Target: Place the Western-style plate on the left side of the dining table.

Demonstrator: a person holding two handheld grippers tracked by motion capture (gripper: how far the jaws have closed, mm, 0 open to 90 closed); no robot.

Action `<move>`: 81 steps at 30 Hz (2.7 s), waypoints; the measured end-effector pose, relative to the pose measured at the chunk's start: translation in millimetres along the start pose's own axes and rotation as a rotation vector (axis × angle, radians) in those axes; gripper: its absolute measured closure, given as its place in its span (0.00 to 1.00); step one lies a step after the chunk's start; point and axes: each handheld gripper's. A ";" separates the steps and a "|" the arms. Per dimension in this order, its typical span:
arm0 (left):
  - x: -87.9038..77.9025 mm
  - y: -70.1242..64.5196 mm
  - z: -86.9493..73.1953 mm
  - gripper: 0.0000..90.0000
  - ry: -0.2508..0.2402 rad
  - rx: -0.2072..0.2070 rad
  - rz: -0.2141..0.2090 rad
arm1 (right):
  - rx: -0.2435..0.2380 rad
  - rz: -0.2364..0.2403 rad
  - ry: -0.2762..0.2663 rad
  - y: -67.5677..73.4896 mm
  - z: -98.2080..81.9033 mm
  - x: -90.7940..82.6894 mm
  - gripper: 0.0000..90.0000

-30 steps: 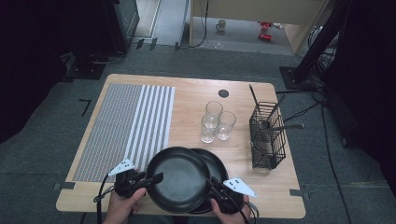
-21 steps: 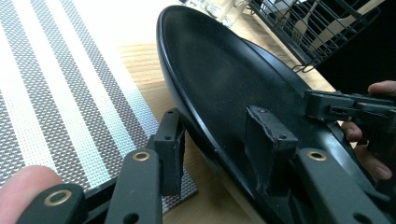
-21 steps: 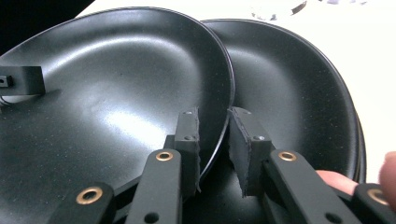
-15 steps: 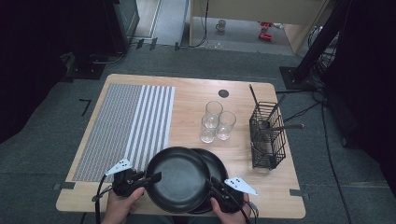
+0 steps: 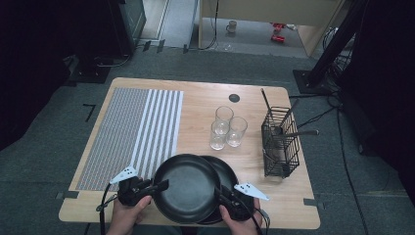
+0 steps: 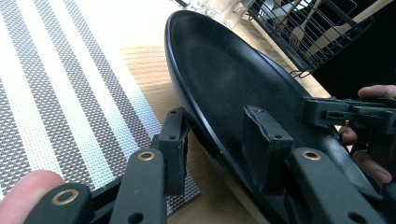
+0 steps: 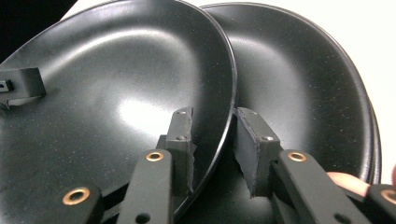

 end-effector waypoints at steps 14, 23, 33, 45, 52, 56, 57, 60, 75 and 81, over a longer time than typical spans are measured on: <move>0.5 4.9 -1.7 0.70 0.001 -0.042 -0.012 | 0.083 0.031 -0.031 1.8 2.7 1.2 0.77; 0.1 9.5 -2.8 0.73 -0.005 -0.111 -0.038 | 0.124 0.041 -0.045 0.9 4.0 3.2 0.80; -5.2 8.5 -0.7 0.75 -0.020 -0.111 -0.062 | 0.158 0.045 -0.067 4.4 6.4 4.2 0.83; -10.5 7.9 1.5 0.78 -0.053 -0.119 -0.071 | 0.201 0.054 -0.093 6.4 8.6 5.1 0.86; -15.6 6.9 4.1 0.80 -0.074 -0.110 -0.078 | 0.204 0.050 -0.122 10.5 11.4 3.9 0.88; -19.5 6.3 6.0 0.81 -0.091 -0.109 -0.078 | 0.210 0.045 -0.130 13.4 14.0 5.2 0.88; -20.4 6.5 6.6 0.81 -0.096 -0.111 -0.079 | 0.209 0.046 -0.135 13.9 14.7 6.1 0.88; -25.1 7.6 9.6 0.83 -0.108 -0.111 -0.089 | 0.216 0.051 -0.137 16.9 17.5 8.5 0.88; -36.4 7.9 16.0 0.85 -0.131 -0.088 -0.080 | 0.232 0.087 -0.141 21.9 22.0 14.7 0.88; -43.7 9.4 20.0 0.86 -0.150 -0.089 -0.084 | 0.226 0.103 -0.139 25.8 25.7 19.3 0.88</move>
Point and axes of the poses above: each handheld gripper's, and its own axes: x roughly forward along the jaws, z roughly out of its top, y roughly to its left, and after that the axes turned 13 degrees about -x, right-handed
